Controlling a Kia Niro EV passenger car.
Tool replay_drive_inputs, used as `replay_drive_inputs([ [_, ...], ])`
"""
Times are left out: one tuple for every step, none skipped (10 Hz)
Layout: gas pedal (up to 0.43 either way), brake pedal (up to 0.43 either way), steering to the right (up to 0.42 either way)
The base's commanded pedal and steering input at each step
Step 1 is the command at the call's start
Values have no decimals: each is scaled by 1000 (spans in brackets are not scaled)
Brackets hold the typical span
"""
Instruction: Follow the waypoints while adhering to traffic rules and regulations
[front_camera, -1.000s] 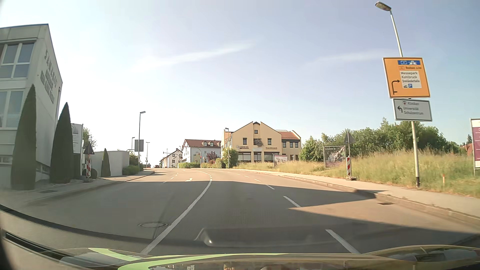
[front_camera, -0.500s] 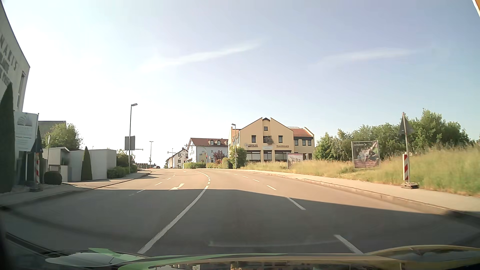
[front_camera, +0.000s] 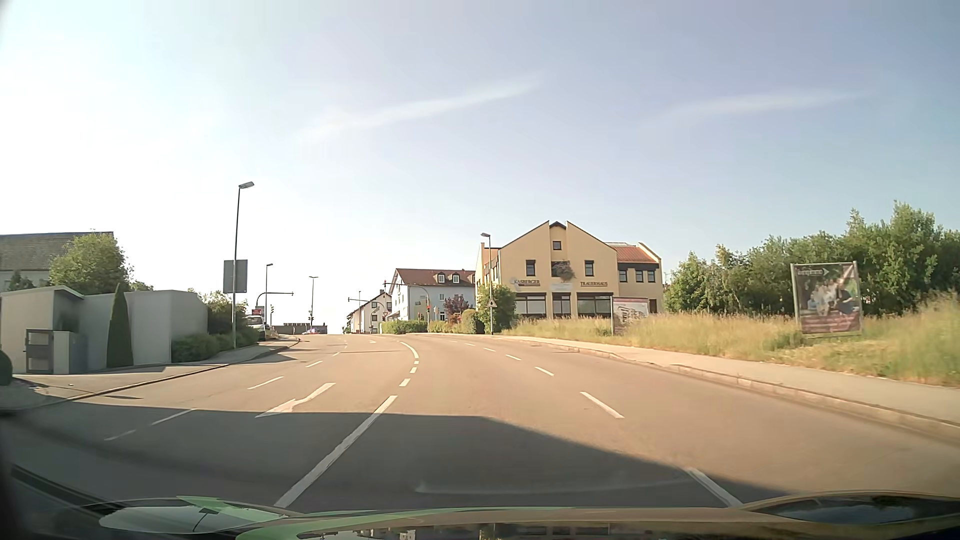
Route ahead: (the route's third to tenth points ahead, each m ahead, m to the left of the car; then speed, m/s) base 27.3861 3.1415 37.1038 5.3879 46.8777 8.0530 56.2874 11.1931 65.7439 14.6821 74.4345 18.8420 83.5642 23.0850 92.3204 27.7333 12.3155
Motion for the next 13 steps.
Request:
replay_drive_inputs([
  [0, 165, -31],
  [0, 152, -31],
  [0, 140, -31],
  [0, 122, -31],
  [0, 104, -31],
  [0, 67, -31],
  [0, 12, -31],
  [0, 0, -31],
  [0, 0, -31],
  [0, 0, -30],
  [0, 0, -29],
  [0, 0, -27],
  [0, 0, -25],
])
